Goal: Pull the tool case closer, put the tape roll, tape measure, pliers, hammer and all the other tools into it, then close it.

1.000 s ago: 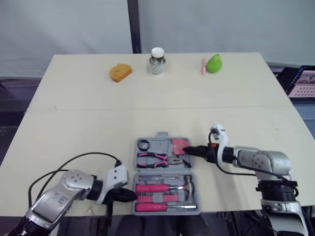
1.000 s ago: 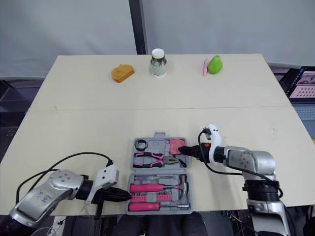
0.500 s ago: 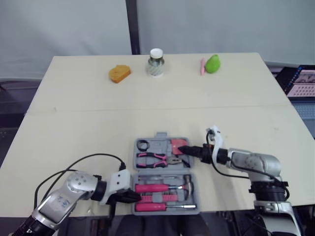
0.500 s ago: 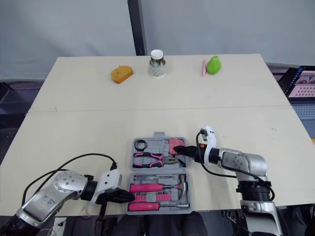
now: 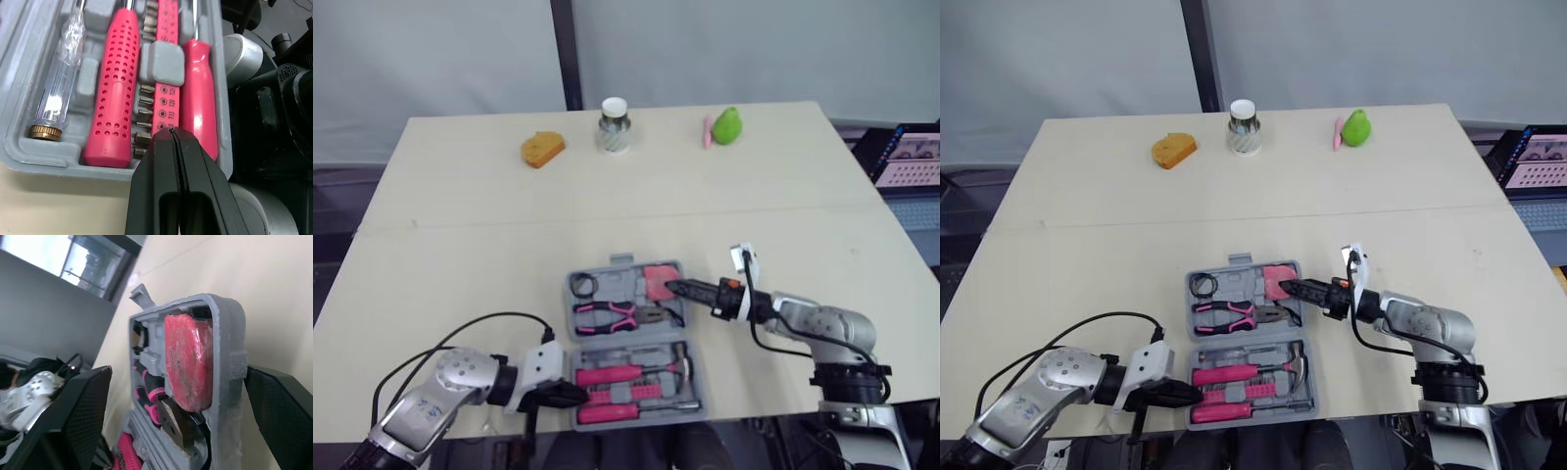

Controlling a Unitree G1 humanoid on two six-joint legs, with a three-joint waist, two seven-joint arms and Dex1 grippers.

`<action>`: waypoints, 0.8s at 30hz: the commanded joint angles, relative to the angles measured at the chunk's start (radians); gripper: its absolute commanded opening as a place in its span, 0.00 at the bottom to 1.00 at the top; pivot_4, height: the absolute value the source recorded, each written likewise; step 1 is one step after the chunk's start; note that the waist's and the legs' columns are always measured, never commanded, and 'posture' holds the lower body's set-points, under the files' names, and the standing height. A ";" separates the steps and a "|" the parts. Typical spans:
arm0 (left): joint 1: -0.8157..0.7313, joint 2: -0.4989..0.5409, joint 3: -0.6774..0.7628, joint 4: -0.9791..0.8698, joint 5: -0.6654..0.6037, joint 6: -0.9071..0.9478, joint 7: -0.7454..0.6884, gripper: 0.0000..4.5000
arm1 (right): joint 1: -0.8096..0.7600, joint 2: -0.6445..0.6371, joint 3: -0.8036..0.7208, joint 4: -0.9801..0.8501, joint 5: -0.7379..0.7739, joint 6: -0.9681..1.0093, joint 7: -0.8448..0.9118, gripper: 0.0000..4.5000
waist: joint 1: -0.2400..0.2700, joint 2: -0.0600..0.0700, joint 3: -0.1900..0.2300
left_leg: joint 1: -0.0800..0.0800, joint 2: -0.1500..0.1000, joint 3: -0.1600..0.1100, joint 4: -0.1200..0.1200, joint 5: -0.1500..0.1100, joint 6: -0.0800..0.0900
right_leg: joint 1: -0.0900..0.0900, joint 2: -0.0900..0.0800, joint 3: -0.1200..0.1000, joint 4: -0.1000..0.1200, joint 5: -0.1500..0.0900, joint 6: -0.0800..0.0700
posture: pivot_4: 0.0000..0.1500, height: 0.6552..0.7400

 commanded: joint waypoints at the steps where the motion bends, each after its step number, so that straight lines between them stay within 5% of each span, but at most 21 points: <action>1: 0.024 -0.008 0.023 0.141 0.052 0.038 0.057 0.00 | -0.008 -0.019 -0.020 -0.067 0.073 0.014 0.047 0.98 | 0.001 0.001 -0.001 | 0.000 0.000 0.000 0.000 0.000 0.000 | 0.000 0.000 0.000 0.000 0.000 0.000 | 1.00 1.00; 24: -0.034 -0.075 0.080 -0.089 -0.041 0.325 0.160 0.00 | -0.010 -0.209 0.146 -0.139 0.036 -0.084 0.261 0.98 | 0.001 0.002 -0.001 | -0.002 0.000 -0.001 0.001 0.000 0.000 | 0.000 0.000 0.000 -0.001 0.000 0.000 | 1.00 1.00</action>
